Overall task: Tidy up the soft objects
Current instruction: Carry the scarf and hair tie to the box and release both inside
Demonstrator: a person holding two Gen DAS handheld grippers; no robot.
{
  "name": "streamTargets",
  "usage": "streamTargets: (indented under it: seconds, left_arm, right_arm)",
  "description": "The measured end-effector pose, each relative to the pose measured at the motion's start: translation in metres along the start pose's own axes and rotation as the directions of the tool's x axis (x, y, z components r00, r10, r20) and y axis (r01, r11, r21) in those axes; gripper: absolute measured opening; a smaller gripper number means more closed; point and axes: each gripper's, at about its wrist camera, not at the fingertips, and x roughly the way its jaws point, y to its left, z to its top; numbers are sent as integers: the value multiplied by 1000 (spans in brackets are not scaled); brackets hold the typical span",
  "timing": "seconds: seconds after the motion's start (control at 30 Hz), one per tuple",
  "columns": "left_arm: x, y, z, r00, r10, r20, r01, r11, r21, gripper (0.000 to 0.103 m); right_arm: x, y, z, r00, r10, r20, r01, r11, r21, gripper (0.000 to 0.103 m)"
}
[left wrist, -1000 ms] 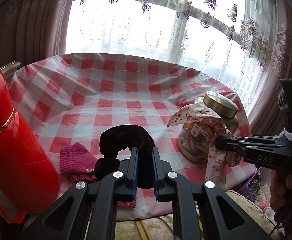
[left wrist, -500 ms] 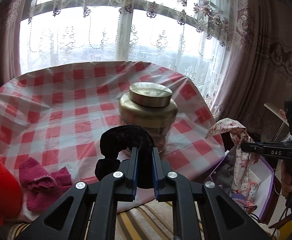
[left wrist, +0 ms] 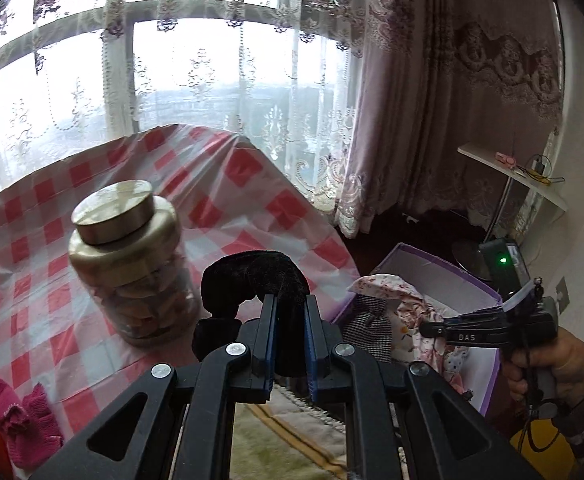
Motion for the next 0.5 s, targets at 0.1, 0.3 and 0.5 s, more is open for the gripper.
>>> streamTargets:
  seconds: [0.1, 0.3, 0.5]
  left_arm:
    - [13, -26, 6, 998, -51, -28, 52, 998, 43, 13]
    - [38, -70, 11, 986, -136, -97, 146, 984, 105, 13]
    - [60, -88, 9, 954, -230, -194, 249, 965, 80, 41]
  right_arm:
    - [12, -11, -2, 1000, 4, -25, -4, 1000, 18, 25]
    - [17, -31, -8, 998, -13, -64, 16, 999, 45, 57]
    - [-4, -43, -9, 998, -68, -14, 69, 996, 47, 65]
